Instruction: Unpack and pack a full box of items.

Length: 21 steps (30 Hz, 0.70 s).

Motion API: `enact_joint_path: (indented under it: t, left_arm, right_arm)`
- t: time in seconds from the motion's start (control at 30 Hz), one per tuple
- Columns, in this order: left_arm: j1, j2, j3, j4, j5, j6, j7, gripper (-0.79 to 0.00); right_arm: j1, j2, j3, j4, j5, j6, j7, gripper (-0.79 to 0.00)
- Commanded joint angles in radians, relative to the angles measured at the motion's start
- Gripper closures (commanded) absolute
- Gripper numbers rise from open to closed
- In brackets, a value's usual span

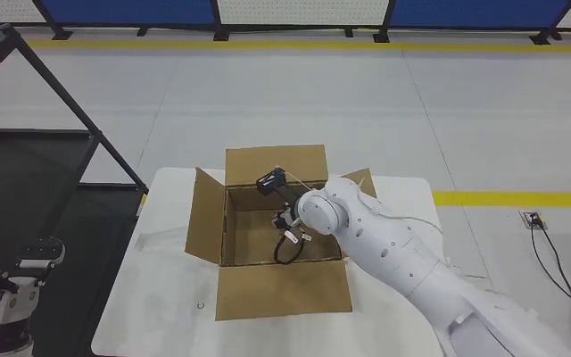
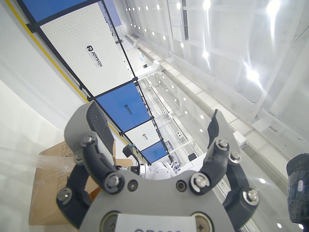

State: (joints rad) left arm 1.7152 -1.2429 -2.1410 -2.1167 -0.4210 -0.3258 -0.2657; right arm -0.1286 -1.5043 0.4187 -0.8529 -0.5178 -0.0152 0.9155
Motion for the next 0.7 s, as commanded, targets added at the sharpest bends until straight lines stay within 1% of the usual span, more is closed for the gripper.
enact_joint_path:
  t: [0.0,0.1,0.17,0.53,0.67]
  left_arm:
    - [0.000,0.000,0.000,0.000,0.000,0.000,0.000,-0.785]
    - [0.000,0.000,0.000,0.000,0.000,0.000,0.000,-0.785]
    - [0.000,0.000,0.000,0.000,0.000,0.000,0.000,-0.785]
    - [0.000,0.000,0.000,0.000,0.000,0.000,0.000,-0.785]
    - [0.000,0.000,0.000,0.000,0.000,0.000,0.000,-0.785]
  right_arm:
    - [0.009,-0.044,-0.022,0.075,0.022,0.005,-0.025,0.000]
    - [0.018,-0.099,-0.044,0.172,0.045,0.006,-0.058,0.000]
    - [0.026,-0.131,-0.058,0.229,0.051,-0.008,-0.059,0.000]
    - [0.026,-0.131,-0.058,0.229,0.051,-0.008,-0.059,0.000]
    - [-0.003,-0.138,-0.048,0.241,0.056,0.012,-0.063,0.000]
